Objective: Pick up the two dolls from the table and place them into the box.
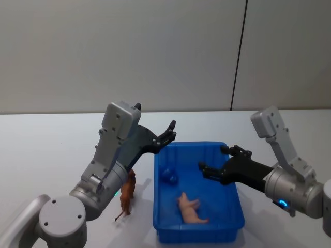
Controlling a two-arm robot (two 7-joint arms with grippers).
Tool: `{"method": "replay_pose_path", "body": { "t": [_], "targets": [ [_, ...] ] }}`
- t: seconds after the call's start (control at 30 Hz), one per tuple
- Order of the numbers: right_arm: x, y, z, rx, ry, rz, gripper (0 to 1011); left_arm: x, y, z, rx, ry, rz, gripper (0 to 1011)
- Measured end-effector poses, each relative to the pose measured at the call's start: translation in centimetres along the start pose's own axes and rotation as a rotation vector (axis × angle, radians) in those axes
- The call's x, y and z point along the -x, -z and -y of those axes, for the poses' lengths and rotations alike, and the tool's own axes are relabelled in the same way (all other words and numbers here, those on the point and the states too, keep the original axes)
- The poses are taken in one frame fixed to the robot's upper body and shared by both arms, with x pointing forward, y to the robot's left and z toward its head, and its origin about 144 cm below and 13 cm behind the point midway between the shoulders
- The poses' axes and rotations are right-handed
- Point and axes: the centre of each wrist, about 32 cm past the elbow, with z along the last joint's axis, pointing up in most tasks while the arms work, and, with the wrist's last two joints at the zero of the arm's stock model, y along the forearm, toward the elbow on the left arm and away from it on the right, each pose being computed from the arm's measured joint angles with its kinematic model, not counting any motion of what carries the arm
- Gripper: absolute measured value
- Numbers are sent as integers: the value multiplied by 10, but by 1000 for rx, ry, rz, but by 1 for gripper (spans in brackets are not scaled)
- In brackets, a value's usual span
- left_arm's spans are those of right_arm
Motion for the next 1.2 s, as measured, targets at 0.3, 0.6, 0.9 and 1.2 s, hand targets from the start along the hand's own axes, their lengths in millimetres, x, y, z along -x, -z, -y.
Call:
{"method": "replay_pose_path", "body": {
  "t": [0.3, 0.6, 0.9, 1.2],
  "targets": [
    [-1, 2, 7, -39, 28, -4, 1001, 0, 0, 0, 0, 0, 0, 1001],
    [-7, 9, 29, -67, 90, -21, 1001, 0, 0, 0, 0, 0, 0, 1001],
    [-16, 17, 50, -63, 136, -31, 1001, 0, 0, 0, 0, 0, 0, 1001],
    [-20, 21, 62, -56, 156, -36, 1001, 0, 0, 0, -2, 0, 1, 1001]
  ]
}}
